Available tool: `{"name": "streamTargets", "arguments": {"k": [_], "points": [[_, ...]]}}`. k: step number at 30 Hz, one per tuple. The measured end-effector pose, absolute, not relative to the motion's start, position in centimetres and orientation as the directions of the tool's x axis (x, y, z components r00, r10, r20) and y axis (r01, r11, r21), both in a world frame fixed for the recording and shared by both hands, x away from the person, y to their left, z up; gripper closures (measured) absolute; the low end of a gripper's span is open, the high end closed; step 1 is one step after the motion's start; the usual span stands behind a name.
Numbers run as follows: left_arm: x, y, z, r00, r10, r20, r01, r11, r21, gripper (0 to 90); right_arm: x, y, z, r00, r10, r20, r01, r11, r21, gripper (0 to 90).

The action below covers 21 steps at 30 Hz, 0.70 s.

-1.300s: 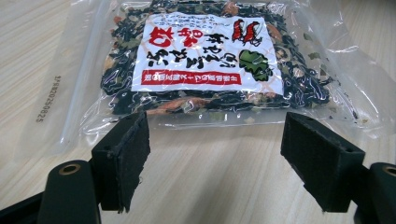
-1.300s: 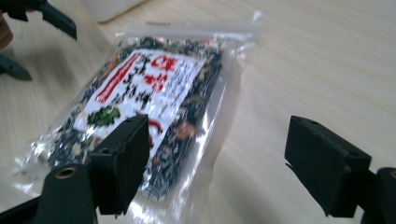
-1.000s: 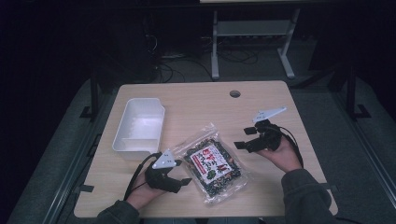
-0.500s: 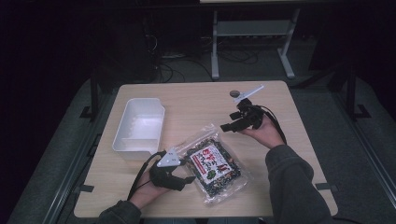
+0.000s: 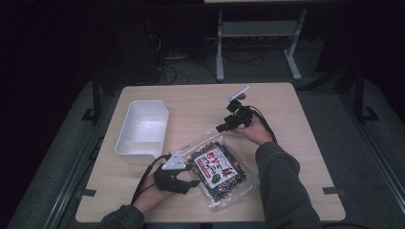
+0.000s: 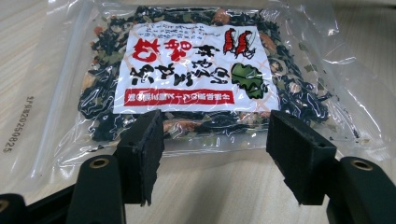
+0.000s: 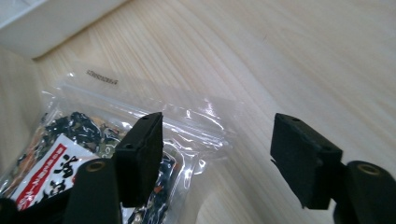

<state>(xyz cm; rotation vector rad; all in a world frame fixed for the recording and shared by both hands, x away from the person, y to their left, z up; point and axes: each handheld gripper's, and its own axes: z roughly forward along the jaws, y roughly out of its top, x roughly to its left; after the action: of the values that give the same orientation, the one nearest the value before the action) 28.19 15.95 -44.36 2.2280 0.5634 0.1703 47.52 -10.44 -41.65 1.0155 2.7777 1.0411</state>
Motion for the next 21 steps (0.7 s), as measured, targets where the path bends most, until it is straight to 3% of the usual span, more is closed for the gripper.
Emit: {"name": "streamTargets", "arguments": {"k": [6, 18, 21], "points": [[28.2, 15.9, -44.4, 0.893, 0.446, -0.063, 0.339, -0.573, 0.746, 36.6, 48.2, -9.4, -43.0, -0.786, 0.574, 0.228, 0.587, 0.579, 0.566, 36.4], [28.3, 16.0, -44.5, 0.895, 0.44, -0.076, 0.344, -0.57, 0.746, 36.5, 49.4, -9.1, -44.9, -0.758, 0.585, 0.287, 0.633, 0.558, 0.536, 48.5], [28.3, 16.0, -44.4, 0.895, 0.44, -0.073, 0.341, -0.568, 0.749, 36.4, 49.6, -9.3, -45.4, -0.751, 0.573, 0.328, 0.649, 0.548, 0.529, 58.9]]}}
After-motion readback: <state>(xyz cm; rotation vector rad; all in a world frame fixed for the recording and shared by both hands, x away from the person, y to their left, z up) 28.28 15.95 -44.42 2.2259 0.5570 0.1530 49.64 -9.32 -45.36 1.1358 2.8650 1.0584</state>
